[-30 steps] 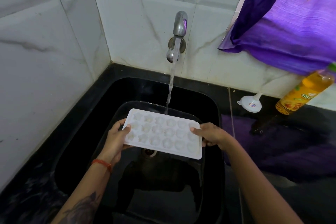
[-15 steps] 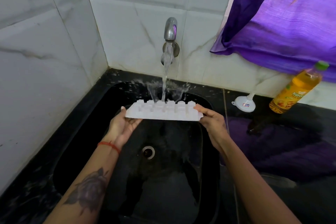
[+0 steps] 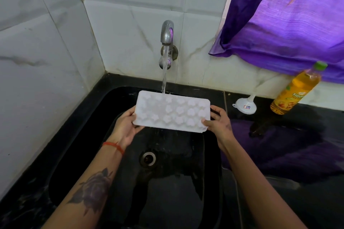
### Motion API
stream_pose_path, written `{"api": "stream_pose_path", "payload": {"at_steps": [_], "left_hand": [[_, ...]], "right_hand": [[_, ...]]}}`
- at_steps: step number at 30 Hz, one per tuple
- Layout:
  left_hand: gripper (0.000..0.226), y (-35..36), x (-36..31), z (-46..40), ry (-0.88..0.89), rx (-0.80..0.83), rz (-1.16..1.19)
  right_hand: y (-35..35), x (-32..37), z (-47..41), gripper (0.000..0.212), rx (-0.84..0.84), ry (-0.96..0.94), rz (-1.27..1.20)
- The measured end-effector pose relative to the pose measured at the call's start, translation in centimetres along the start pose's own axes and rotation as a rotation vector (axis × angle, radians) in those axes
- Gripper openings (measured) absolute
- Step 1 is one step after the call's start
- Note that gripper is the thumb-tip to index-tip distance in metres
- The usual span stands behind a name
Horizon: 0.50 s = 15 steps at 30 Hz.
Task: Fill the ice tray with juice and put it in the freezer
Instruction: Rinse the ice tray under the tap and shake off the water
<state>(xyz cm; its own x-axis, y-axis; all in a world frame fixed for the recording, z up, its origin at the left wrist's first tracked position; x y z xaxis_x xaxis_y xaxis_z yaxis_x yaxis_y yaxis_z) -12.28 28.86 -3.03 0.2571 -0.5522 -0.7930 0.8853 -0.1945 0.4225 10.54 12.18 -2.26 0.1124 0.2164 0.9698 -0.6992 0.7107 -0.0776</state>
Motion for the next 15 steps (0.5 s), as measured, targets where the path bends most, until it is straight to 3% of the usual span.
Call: {"api": "stream_pose_path", "payload": {"at_steps": [5,9,15], "left_hand": [[0.045,-3.7,1.1,-0.1,-0.058,-0.177,-0.093],[0.05,-4.8,2.5,-0.1,-0.151,-0.245,-0.138],[0.013,-4.0,2.7,-0.3,-0.147,-0.357,-0.062]], "right_hand": [[3.5,3.7,0.2,0.071,0.085,-0.149,0.17],[6.4,6.6,0.6,0.058,0.17,-0.286,0.296],[6.1,6.9,-0.4,0.039,0.19,-0.255,0.336]]}}
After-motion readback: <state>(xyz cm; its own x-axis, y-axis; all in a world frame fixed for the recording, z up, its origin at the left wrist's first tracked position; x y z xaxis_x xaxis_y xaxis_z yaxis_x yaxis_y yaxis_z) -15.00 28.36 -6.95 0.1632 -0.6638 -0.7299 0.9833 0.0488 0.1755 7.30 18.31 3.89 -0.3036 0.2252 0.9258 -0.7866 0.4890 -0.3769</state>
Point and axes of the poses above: each hand's wrist, its own z-axis away from the middle knuckle, its own y-axis out of the palm, x = y × z, the point moved 3 cm from there along -z, towards the middle knuckle, and after that the axes turned 6 degrees about z, right-handed, at the moved point
